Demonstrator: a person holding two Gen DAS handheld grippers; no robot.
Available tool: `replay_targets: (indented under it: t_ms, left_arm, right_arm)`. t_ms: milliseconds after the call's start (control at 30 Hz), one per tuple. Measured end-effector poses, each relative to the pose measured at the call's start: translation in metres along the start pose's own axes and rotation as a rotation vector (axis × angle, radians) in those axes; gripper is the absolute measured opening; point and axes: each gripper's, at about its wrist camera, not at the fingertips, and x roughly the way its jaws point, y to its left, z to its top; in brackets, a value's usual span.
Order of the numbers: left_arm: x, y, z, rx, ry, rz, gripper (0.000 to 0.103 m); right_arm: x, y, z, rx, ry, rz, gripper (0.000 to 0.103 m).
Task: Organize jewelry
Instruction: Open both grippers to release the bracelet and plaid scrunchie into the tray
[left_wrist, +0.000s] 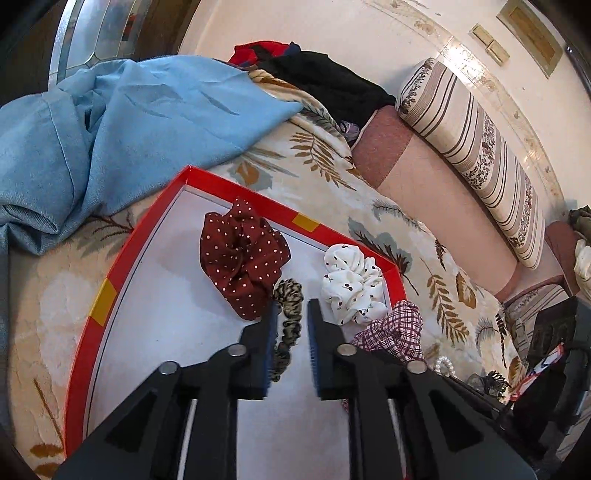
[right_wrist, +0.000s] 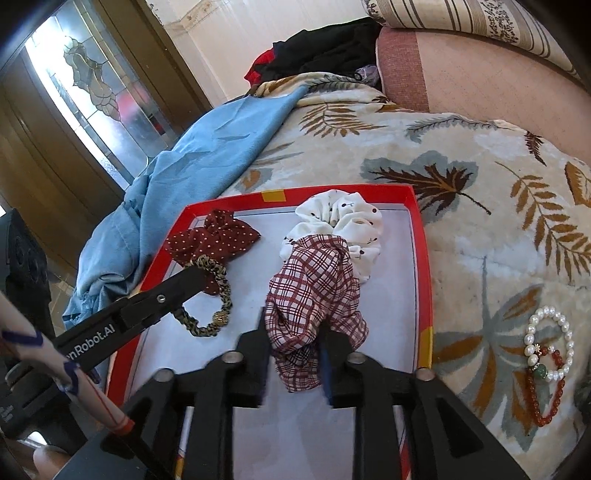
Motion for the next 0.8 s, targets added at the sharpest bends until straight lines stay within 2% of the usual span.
replay_targets:
  t_ms: [100,200,400,567,700,800]
  left_arm:
    - [-0.004,-0.002,0.000,0.009,-0.017,0.001,0.023]
    - [-0.009,0.000,0.002,0.002,-0.040,0.001,0.031]
    - [-0.018,0.001,0.004,-0.010,-0.085,0.004,0.034]
    - [-0.029,-0.001,0.006,0.004,-0.141,0.005,0.041]
    - [-0.037,-0.007,0.005,0.023,-0.187,0.020,0.052]
    - [-0.042,-0.010,0.005,0.034,-0.215,0.018,0.052]
  right_arm:
    - [-0.005,0.004,0.000,-0.009,-0.012,0.010,0.034]
    - [-0.013,0.008,0.000,-0.021,-0.027,0.009,0.038]
    - [-0.029,0.009,0.000,-0.011,-0.054,0.027,0.041]
    - [-0.046,0.009,0.003,-0.002,-0.084,0.039,0.043]
    - [-0.064,0.009,0.004,0.004,-0.113,0.050,0.045]
    - [-0.080,0.008,0.004,0.009,-0.138,0.051,0.046]
